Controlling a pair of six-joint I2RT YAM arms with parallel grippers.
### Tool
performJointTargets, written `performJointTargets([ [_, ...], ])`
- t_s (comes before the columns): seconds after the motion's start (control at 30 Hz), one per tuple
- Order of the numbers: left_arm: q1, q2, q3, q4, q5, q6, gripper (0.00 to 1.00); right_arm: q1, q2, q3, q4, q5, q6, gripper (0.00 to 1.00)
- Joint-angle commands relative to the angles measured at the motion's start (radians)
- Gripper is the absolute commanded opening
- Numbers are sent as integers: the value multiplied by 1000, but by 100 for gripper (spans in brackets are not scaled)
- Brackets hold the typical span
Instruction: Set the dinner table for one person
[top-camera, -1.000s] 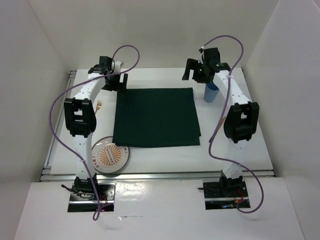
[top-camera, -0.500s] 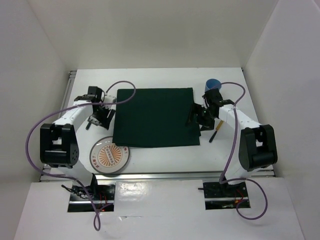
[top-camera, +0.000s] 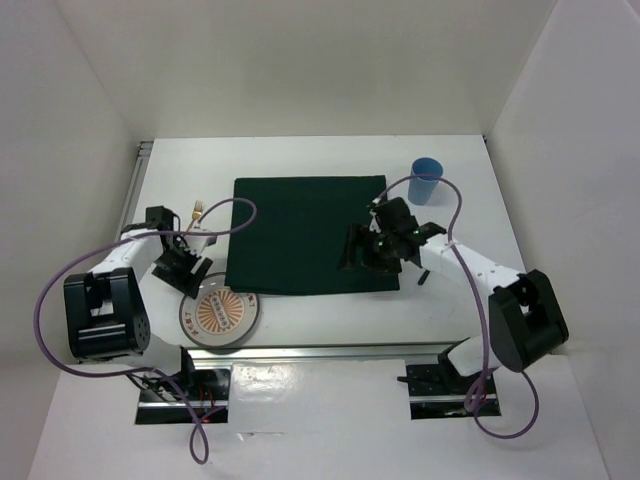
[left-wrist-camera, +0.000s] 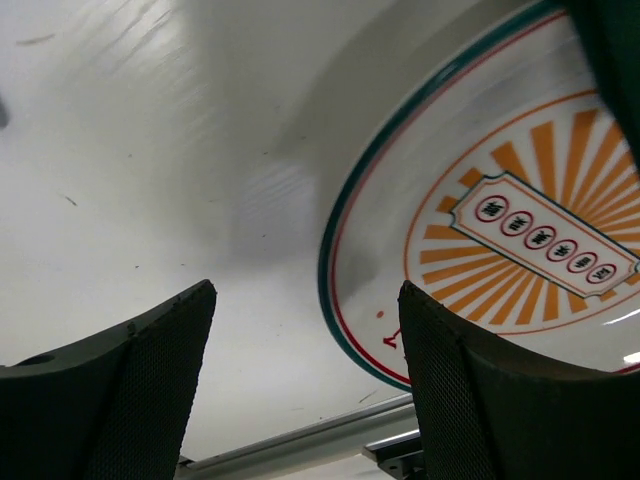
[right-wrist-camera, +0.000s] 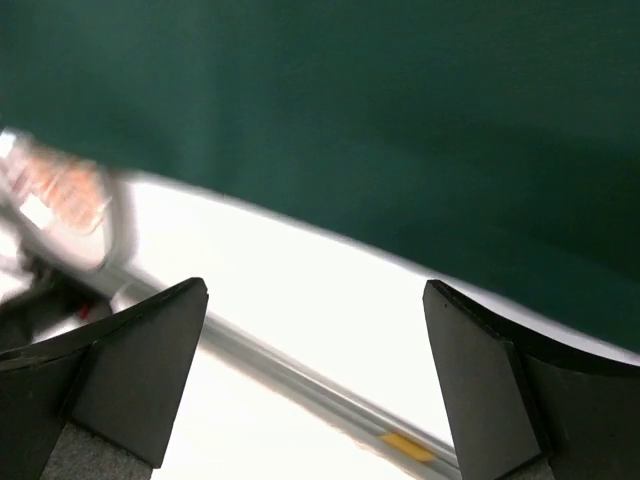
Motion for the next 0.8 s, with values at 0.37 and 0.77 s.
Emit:
performJointTargets([
  [0.37, 187, -194, -2, -9, 142, -46, 83, 516, 371, 57, 719, -157, 446, 85],
  [0.77, 230, -513, -15, -139, 130, -43, 87, 613, 683, 222, 766, -213, 603, 36],
])
